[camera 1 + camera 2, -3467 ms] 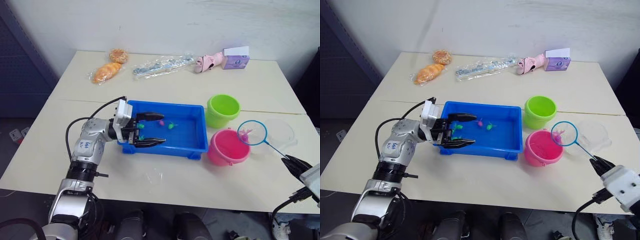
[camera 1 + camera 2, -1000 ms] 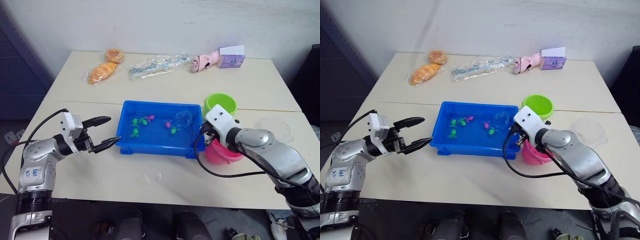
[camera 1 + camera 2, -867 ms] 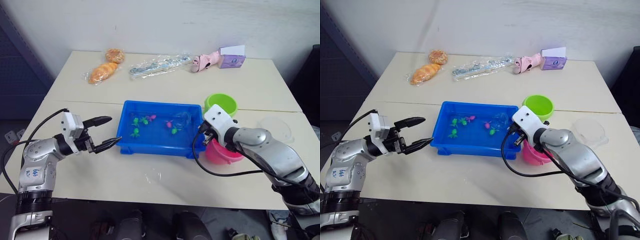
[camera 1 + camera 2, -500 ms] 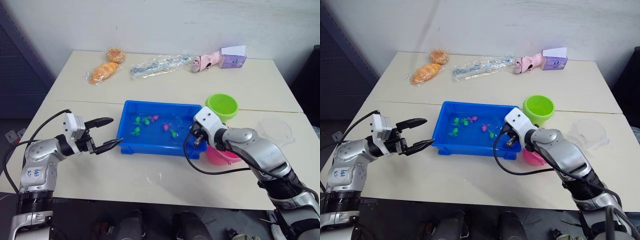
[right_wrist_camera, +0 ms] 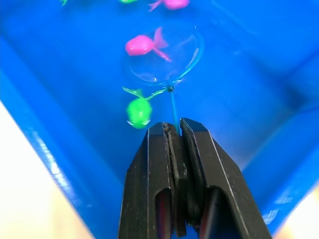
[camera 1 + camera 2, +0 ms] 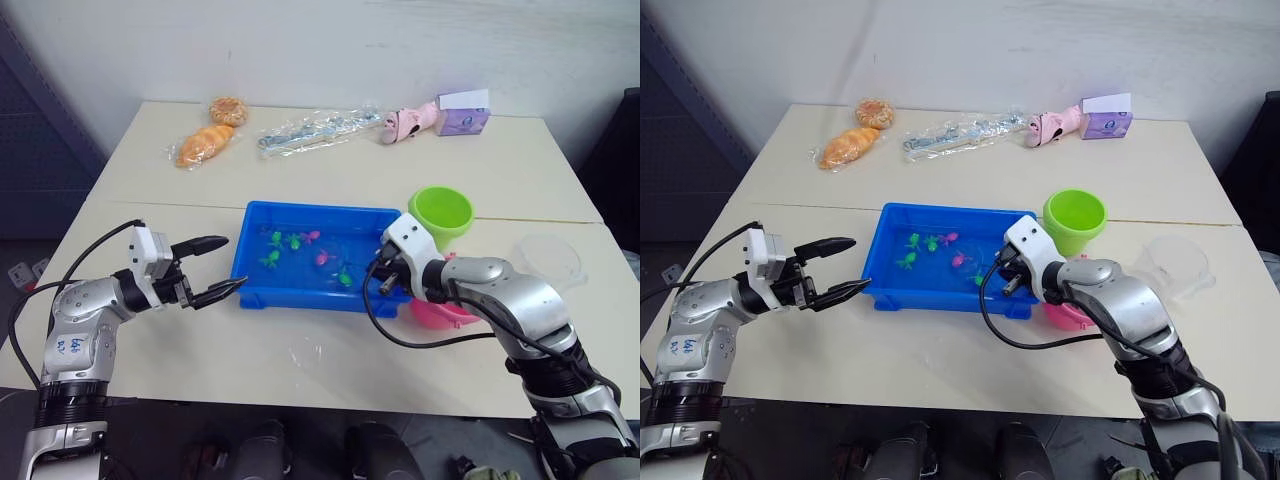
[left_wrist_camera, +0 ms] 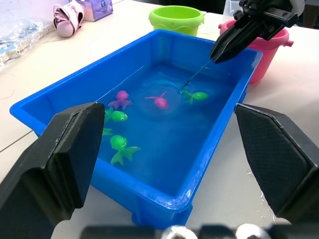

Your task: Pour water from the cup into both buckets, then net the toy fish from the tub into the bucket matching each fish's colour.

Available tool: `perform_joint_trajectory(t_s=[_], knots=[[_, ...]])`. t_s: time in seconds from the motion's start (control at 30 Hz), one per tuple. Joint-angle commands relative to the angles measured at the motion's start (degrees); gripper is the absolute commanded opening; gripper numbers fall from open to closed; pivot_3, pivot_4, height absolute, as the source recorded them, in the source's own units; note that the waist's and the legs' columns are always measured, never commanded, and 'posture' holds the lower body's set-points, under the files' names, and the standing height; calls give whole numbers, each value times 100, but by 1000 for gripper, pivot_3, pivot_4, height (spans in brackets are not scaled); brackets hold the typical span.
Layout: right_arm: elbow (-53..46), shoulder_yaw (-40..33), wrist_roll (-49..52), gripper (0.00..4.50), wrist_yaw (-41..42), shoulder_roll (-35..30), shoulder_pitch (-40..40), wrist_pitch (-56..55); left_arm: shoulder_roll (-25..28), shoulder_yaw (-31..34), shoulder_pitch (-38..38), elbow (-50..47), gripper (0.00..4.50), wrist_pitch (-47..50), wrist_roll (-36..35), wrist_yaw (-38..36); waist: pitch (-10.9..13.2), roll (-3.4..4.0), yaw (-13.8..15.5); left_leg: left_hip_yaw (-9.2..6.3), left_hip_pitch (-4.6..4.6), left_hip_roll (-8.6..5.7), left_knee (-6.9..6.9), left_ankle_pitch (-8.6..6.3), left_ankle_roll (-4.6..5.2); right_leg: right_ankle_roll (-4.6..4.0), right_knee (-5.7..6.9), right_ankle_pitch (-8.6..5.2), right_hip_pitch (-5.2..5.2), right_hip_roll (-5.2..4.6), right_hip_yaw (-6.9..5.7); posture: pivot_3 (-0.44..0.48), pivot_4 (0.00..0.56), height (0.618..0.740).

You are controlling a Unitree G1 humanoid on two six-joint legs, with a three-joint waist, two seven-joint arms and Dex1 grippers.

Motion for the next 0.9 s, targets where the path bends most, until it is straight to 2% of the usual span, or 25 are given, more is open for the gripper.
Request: perform_joint_trajectory(t_s=[0.03,0.2,0.33,0.53,0.9], knots=[[-360,-501,328,0,34,139,44,197,-18,25,-72,-37,4473,-114,-57,1,0,0,2,0,0,0,-1,0,0,0,0,0,0,0,0,0,150,740],[-595,-1016,834,0,96,254,96,810,-15,-5,-112,-1,4473,-131,-60,-27,0,0,2,-1,0,0,-8,0,0,0,-4,0,0,0,0,0,150,740],[-1005,-1887,1636,0,270,254,156,1701,36,-64,-175,34,4473,-121,-98,-188,0,0,7,-1,0,0,-22,-1,1,0,-11,0,-1,0,0,0,150,740],[-1587,-2832,2141,0,212,90,481,2273,-65,-190,-436,67,4473,-64,-161,-374,0,0,15,-3,1,-3,-56,1,-1,-1,-14,0,-3,0,-4,0,150,740],[-3239,-5900,3530,0,375,-356,2016,2053,-636,-866,-1254,231,4473,69,-194,-890,0,0,43,-1,2,-11,-65,3,-2,0,-23,0,7,1,-10,0,150,740]])
